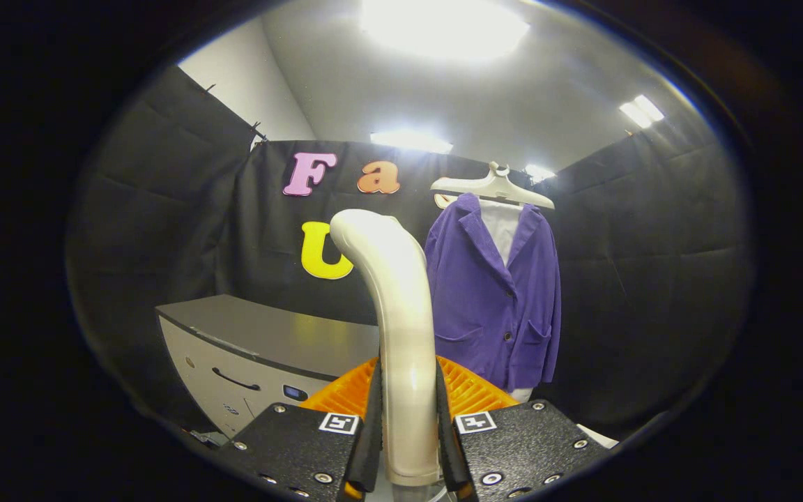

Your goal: Iron the clothes twice with a garment steamer, once on the left side and once on the right side.

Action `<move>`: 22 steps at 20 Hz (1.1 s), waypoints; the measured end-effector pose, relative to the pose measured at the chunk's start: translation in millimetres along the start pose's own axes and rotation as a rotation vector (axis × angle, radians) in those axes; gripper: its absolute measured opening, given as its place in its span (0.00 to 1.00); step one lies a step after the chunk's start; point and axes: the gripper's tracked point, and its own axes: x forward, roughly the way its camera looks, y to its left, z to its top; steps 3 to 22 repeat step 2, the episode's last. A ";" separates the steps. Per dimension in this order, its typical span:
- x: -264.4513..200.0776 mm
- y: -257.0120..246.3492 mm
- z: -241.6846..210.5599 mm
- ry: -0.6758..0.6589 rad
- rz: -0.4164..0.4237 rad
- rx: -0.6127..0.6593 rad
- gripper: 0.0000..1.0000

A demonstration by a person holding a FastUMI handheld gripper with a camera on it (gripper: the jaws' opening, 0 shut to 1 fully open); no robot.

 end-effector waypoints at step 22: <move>0.0 -0.8 2.7 -0.006 0.000 0.003 0.36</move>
